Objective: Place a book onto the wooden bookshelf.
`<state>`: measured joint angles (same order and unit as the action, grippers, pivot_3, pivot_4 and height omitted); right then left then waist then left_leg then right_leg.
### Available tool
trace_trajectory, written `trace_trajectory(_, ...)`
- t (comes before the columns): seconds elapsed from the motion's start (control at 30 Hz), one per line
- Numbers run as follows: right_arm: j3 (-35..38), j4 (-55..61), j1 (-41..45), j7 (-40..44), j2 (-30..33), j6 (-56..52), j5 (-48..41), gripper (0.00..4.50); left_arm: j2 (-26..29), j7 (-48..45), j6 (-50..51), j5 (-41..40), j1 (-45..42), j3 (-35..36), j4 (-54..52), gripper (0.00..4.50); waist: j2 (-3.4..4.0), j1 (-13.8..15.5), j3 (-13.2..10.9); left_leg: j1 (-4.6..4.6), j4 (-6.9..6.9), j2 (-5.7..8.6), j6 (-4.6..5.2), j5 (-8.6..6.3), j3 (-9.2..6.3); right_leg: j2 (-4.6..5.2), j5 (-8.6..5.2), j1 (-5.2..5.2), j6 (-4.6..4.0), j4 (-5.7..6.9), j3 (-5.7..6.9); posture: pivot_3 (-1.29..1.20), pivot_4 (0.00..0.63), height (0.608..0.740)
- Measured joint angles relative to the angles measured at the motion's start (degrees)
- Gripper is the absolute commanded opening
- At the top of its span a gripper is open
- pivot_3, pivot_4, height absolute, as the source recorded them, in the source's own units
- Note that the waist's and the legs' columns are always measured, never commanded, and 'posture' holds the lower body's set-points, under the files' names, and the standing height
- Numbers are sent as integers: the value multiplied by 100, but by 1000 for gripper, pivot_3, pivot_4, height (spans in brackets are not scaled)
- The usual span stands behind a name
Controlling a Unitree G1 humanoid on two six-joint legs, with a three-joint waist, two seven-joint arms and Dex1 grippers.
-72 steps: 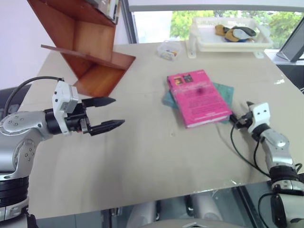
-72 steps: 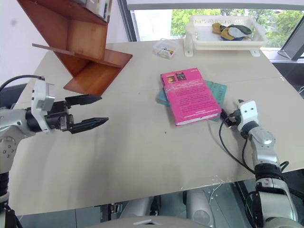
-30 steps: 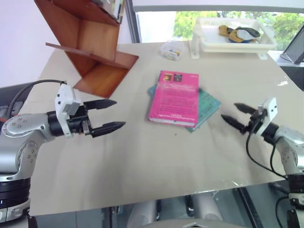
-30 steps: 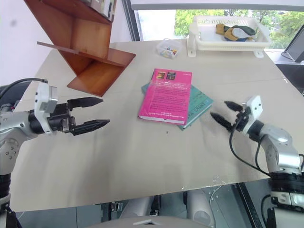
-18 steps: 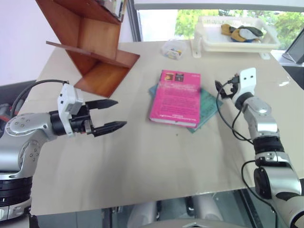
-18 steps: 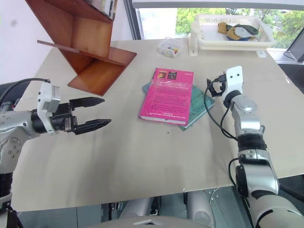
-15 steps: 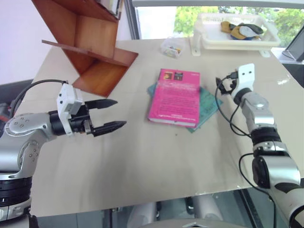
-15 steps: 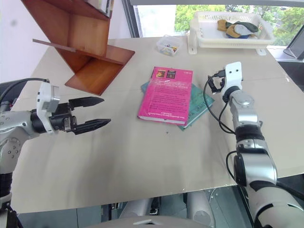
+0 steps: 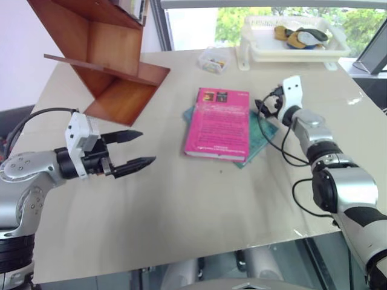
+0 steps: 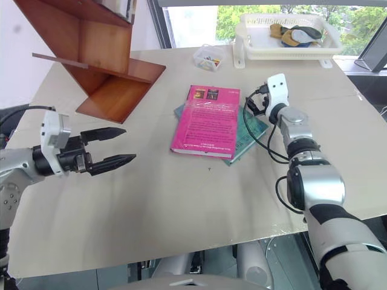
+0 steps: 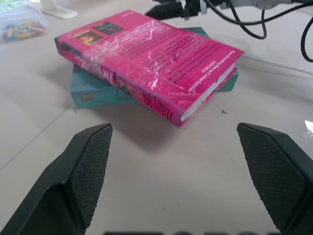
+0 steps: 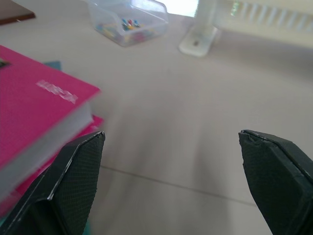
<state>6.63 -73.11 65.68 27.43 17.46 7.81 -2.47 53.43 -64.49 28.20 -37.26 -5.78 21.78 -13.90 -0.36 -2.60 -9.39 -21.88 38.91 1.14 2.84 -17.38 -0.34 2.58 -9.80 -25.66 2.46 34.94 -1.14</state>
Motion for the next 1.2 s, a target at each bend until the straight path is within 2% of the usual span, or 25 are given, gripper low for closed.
trace_trajectory(0.4, -59, -179, 153, 200, -347, 11, 209, 4500, -8, 123, -5, -12, 291, 217, -193, 4407, 2, 0, -1, -2, 0, 5, -3, 1, -8, 5, 0, -1, 0, -1, 8, 0, 150, 740)
trace_trajectory(0.83, -80, -182, 238, 338, -423, 153, 273, 4500, -44, 202, -1, -16, 331, 238, -286, 4407, 2, -1, -1, -2, 0, 7, -7, 3, -11, 5, 0, -1, -1, 1, 10, 0, 150, 740)
trace_trajectory(0.93, -114, -181, 238, 202, -245, 276, 387, 4500, -272, 422, 133, -100, 257, 199, -286, 4407, 3, 21, -1, -3, -1, 13, -6, 4, -17, 10, 0, 0, -1, 1, 15, 0, 150, 740)
trace_trajectory(1.07, -118, -84, 205, 120, 188, 496, 453, 4500, -905, 1149, 502, -203, -65, -118, -220, 4407, 3, 39, -1, -3, 0, 24, -6, 4, -22, 21, 1, 4, 1, 2, 20, 0, 150, 740)
trace_trajectory(1.2, -105, 842, -316, 502, 767, 613, 383, 4500, -1104, 1707, 947, 19, -442, -572, 550, 4407, 2, 20, 2, -1, 0, 21, -8, 6, -25, 12, 1, 6, 1, 6, 20, 0, 150, 740)
